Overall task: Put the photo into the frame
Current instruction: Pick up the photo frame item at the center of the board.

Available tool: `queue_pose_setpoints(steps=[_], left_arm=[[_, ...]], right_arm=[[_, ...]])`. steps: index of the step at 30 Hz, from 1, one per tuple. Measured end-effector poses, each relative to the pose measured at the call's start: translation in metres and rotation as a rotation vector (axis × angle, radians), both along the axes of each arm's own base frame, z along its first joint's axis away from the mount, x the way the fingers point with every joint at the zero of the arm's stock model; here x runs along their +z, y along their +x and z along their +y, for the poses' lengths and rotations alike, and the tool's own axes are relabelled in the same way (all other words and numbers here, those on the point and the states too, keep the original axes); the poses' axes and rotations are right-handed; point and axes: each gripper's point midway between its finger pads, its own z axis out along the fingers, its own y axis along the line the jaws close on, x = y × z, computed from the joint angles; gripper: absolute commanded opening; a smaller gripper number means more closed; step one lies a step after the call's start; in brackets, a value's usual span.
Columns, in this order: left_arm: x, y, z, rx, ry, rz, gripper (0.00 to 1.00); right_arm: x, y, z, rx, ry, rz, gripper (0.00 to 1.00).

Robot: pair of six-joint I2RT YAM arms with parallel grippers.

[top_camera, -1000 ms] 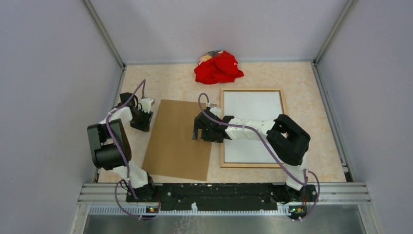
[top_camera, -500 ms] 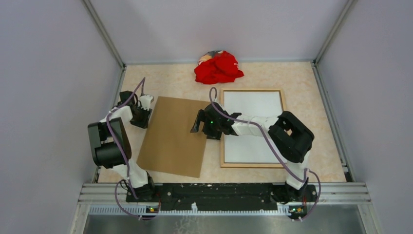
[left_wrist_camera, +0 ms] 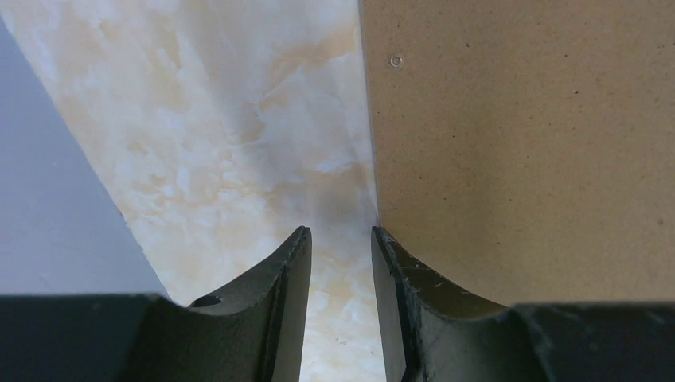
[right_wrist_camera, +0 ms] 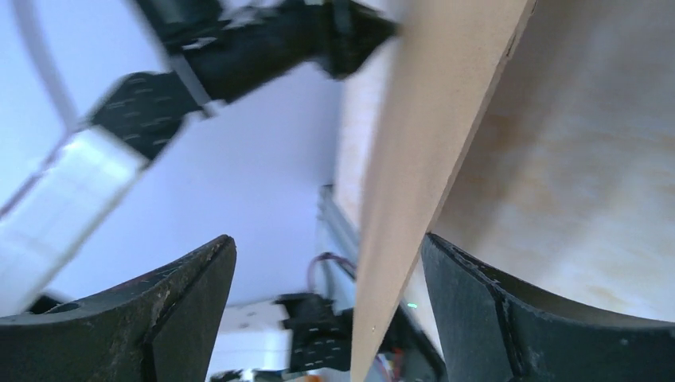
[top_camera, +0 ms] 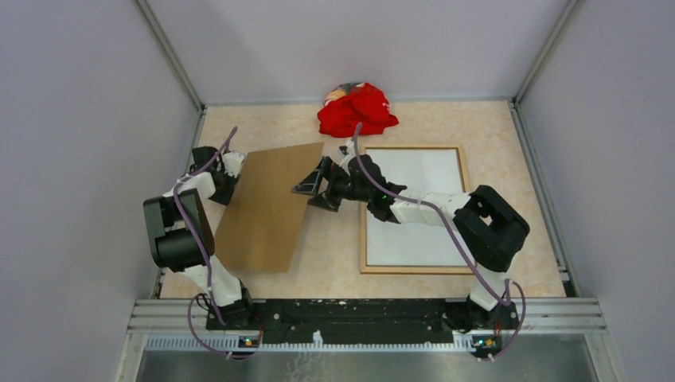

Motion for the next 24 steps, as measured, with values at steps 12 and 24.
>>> queue_pose_setpoints(steps=[12, 24], left_arm=[[-0.002, -0.004, -0.031, -0.066, -0.121, 0.03, 0.43], [-0.002, -0.019, -0.067, -0.125, -0.255, 0.088, 0.43]], right_arm=[[0.113, -0.016, 0.023, 0.122, 0.418, -0.163, 0.83], [0.083, -0.012, 0.038, 0.145, 0.396, -0.082, 0.71]])
